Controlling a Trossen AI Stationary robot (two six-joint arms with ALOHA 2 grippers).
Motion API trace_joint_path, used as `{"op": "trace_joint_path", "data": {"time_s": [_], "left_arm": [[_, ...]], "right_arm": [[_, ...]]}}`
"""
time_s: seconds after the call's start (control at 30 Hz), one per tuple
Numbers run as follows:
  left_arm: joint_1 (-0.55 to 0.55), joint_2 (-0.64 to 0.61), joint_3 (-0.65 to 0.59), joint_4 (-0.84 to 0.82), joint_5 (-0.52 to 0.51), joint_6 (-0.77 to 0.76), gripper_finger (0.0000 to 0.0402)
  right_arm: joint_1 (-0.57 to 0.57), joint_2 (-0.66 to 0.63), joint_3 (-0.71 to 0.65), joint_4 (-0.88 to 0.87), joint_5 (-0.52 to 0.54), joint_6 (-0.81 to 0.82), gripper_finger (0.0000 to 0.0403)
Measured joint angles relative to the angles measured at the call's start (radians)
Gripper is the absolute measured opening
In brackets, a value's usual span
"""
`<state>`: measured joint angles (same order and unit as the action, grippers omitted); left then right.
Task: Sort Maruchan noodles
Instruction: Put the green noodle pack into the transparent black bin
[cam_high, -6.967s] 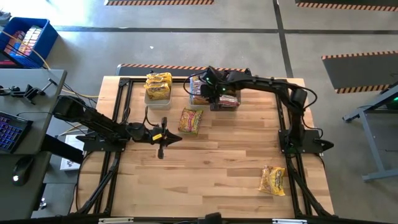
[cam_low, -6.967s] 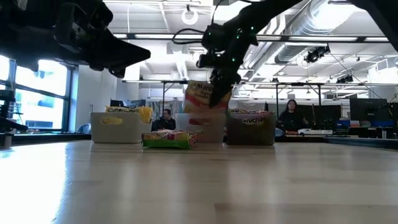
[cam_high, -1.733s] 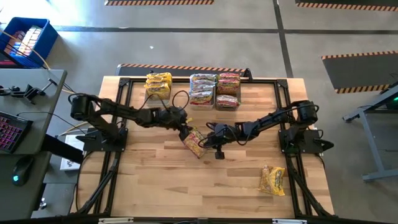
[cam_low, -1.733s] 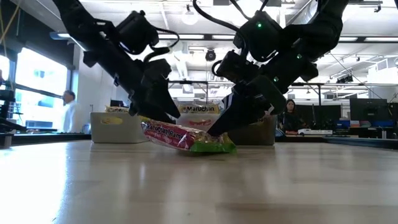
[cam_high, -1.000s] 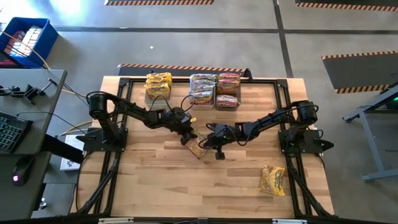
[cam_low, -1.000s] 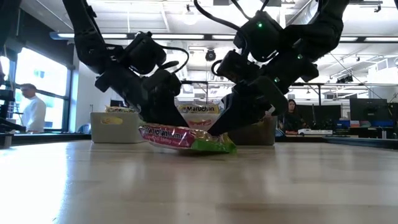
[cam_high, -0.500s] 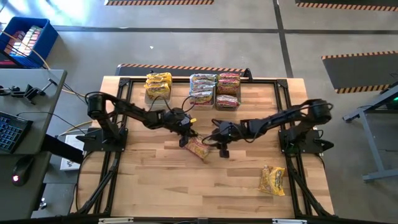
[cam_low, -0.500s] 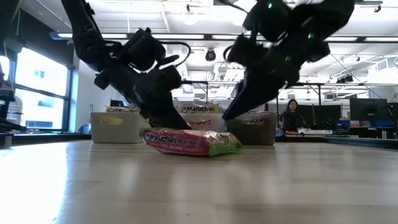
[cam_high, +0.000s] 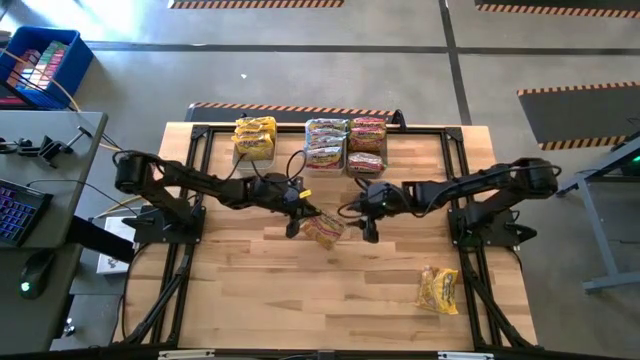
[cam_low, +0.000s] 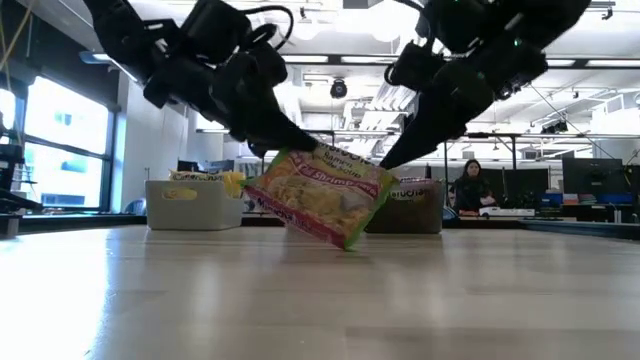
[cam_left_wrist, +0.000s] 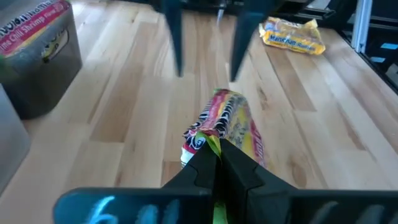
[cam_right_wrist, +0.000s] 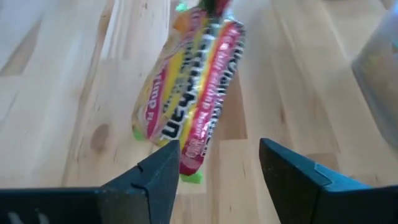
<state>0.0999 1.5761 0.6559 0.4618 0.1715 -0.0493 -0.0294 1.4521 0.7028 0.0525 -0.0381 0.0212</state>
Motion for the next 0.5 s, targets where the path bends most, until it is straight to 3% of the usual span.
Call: {"op": "trace_joint_path", "data": {"time_s": [0.27,0.5], "left_arm": [[-0.011,-0.012,0.000,-0.028,-0.016,0.002,0.0000],[-0.012,-0.012,0.000,-0.032,-0.041,0.001,0.0000]], "right_arm": [[-0.056,0.000,-0.091,0.220,-0.017,0.024,0.0205],[-0.055,0.000,-0.089,0.238,0.018,0.028,0.0205]]}}
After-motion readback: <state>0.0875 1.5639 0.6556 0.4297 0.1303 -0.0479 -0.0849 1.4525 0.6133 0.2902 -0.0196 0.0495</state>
